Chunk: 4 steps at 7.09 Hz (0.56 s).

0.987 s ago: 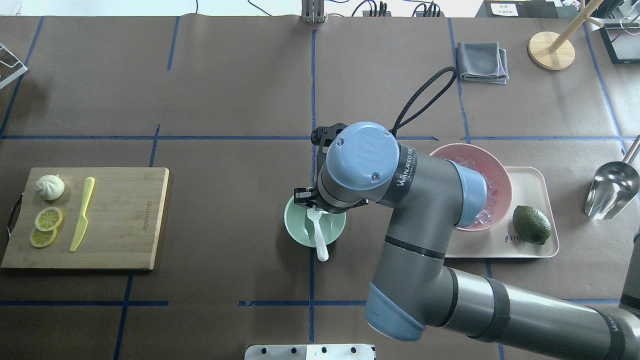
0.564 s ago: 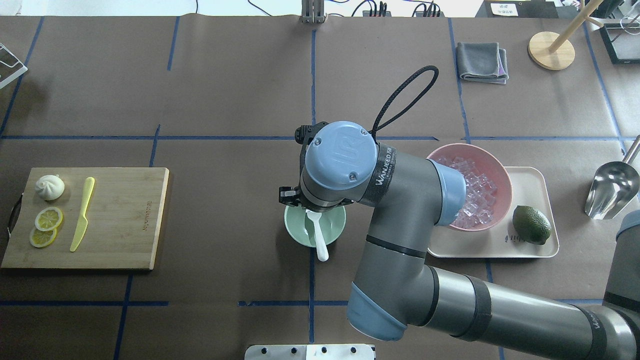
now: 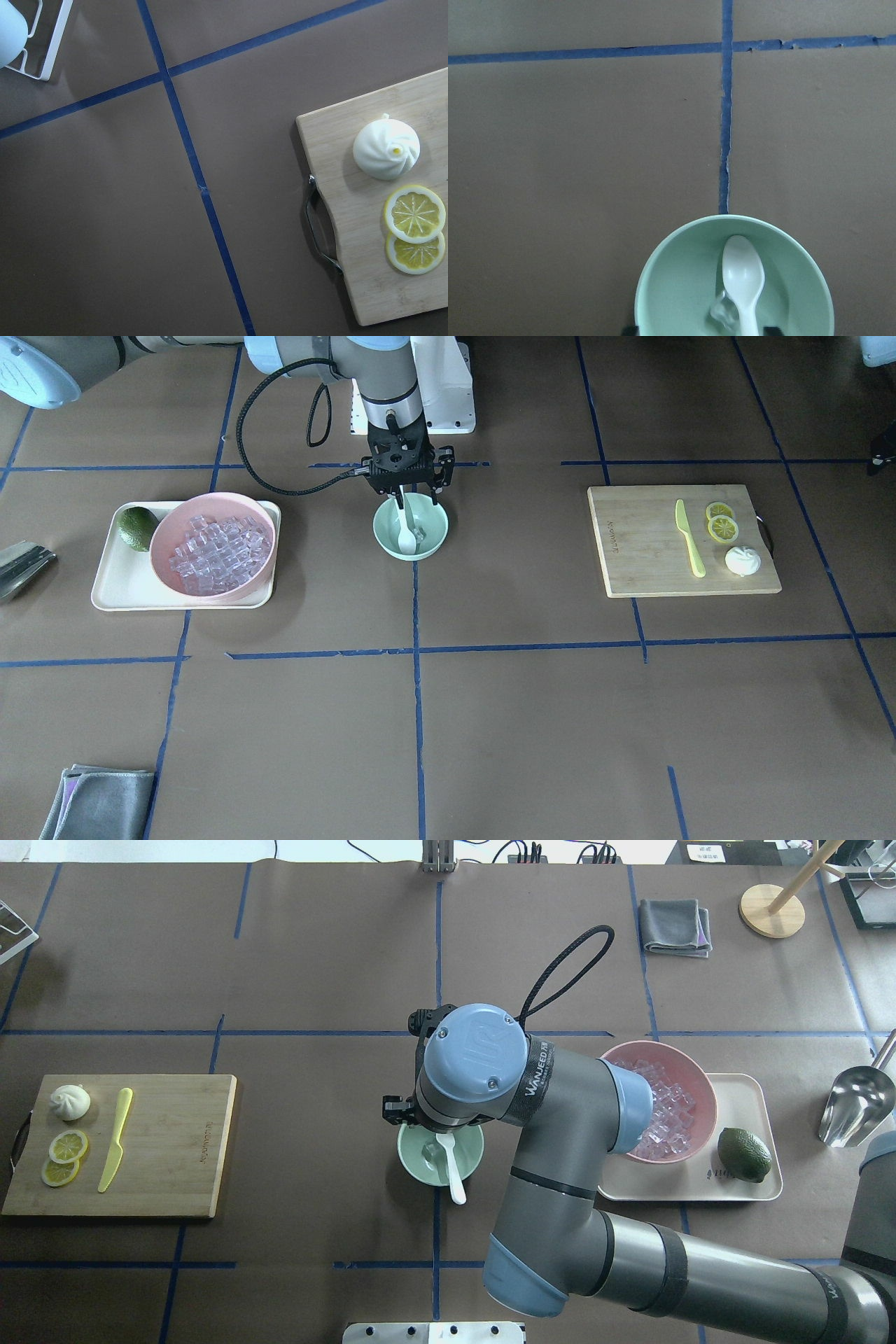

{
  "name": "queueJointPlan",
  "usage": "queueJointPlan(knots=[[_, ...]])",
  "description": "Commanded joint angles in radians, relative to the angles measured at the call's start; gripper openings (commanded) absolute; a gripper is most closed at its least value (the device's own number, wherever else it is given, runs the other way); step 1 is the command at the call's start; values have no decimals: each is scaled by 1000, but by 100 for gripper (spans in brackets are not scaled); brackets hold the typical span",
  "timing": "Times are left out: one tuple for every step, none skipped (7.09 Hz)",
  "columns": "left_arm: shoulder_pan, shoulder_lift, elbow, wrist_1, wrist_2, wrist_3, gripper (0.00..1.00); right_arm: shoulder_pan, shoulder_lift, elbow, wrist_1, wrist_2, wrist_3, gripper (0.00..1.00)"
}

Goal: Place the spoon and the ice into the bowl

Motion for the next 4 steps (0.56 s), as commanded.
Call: queueJointPlan(knots=[[-31, -14, 62, -5, 0, 33, 100, 48, -30, 69, -52, 16, -6, 100], [-74, -19, 122, -31, -2, 121, 100, 97, -58, 144, -177, 28, -27, 100], [-116, -24, 184, -39, -9, 188, 100, 159, -105, 215, -249, 45, -154, 100], [-153, -37, 222, -37, -14, 228, 100, 249, -168, 264, -268, 119, -281, 100]])
